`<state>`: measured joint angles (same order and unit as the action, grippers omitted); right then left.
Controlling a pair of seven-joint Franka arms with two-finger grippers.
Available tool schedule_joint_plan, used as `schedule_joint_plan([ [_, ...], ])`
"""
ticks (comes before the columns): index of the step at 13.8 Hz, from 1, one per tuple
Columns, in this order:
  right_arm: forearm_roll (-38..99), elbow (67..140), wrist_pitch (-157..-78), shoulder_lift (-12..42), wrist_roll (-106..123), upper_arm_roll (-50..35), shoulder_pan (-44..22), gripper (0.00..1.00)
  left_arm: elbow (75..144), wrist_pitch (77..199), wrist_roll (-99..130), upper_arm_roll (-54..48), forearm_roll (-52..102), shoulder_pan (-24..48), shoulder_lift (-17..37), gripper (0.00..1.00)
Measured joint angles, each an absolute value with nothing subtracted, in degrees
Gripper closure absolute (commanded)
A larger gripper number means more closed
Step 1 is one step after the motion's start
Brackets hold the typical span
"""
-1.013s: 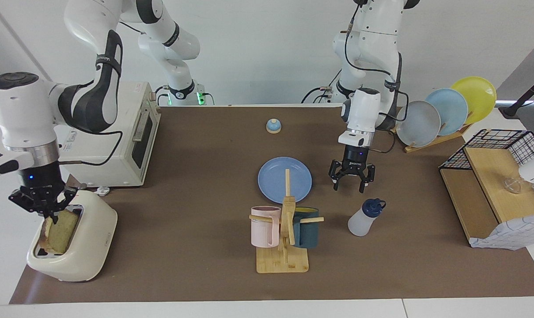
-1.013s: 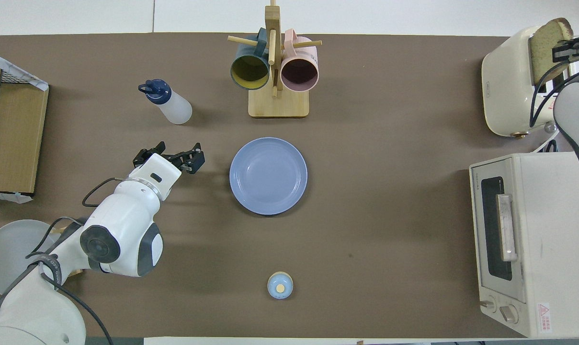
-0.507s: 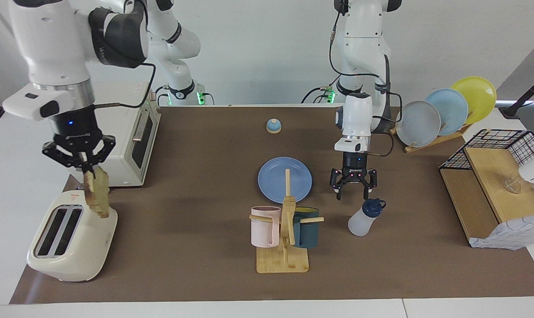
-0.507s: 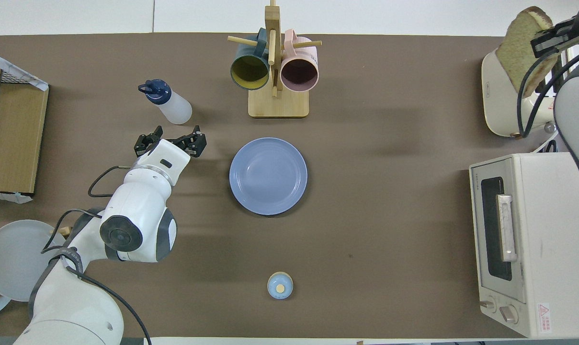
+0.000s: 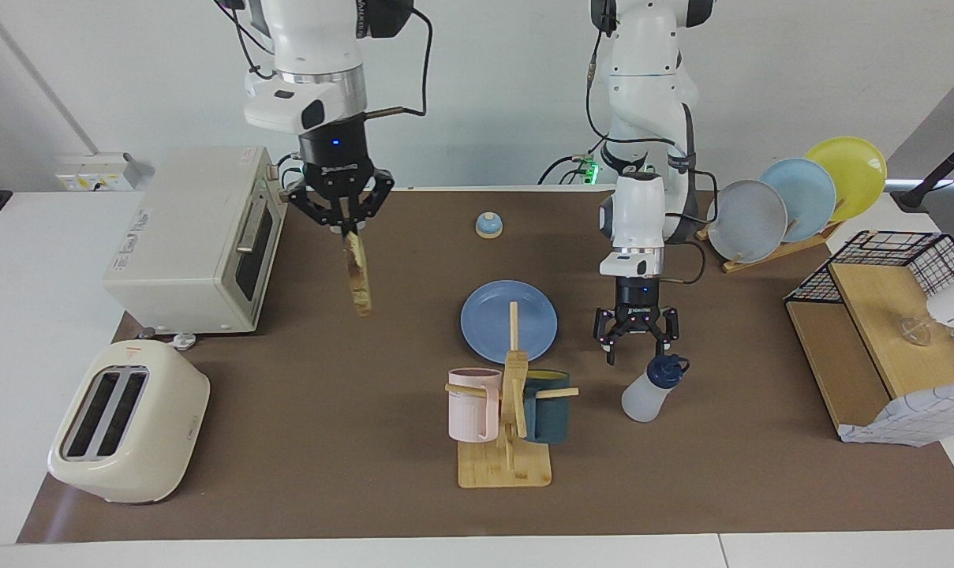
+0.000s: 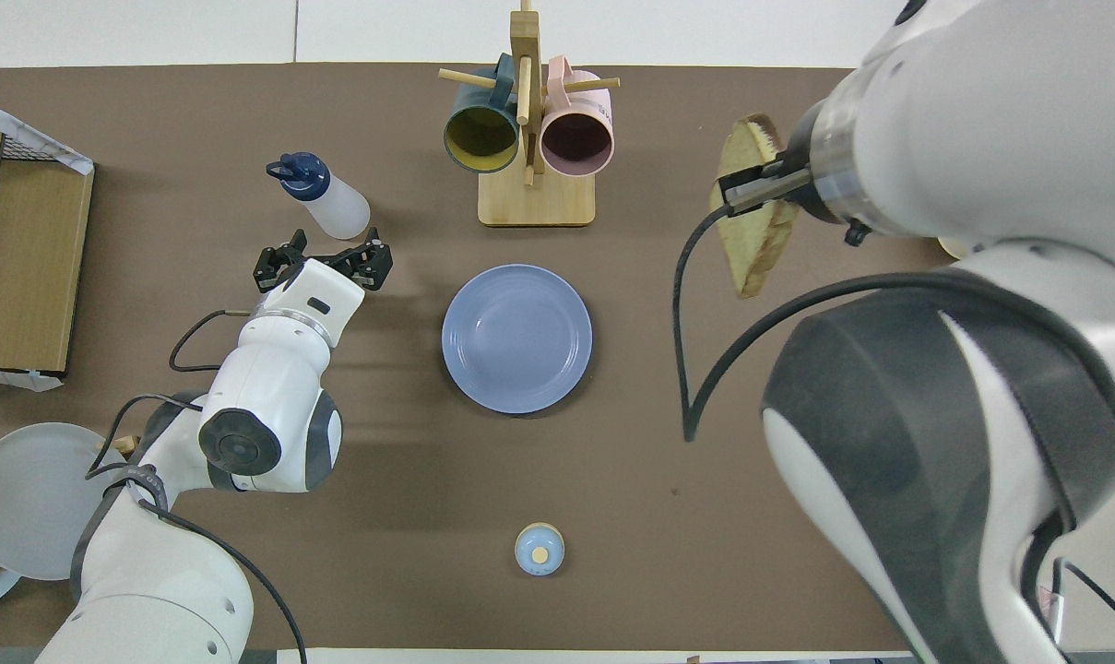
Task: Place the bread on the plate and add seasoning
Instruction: 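Grasp the bread slice and lift it from the toaster with the right gripper, then lower the bread onto the blue plate and open the right gripper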
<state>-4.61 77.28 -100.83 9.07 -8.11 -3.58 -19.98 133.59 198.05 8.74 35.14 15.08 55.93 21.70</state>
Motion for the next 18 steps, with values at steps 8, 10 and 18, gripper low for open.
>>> schedule_joint_plan([
  [8,-2.66,95.81,-124.72,8.27,-33.74,-3.97,-34.77,1.0,127.94,199.22,8.67,35.52,12.92,52.84,27.18,0.0],
  [10,-2.66,98.81,-130.94,9.92,-34.48,-3.92,-35.19,1.0,126.38,199.28,8.72,35.4,12.89,52.45,28.51,0.0],
  [18,-2.66,111.51,-148.45,12.65,-34.48,-3.73,-35.26,1.0,122.68,199.3,8.74,28.82,11.1,44.91,31.31,0.0],
])
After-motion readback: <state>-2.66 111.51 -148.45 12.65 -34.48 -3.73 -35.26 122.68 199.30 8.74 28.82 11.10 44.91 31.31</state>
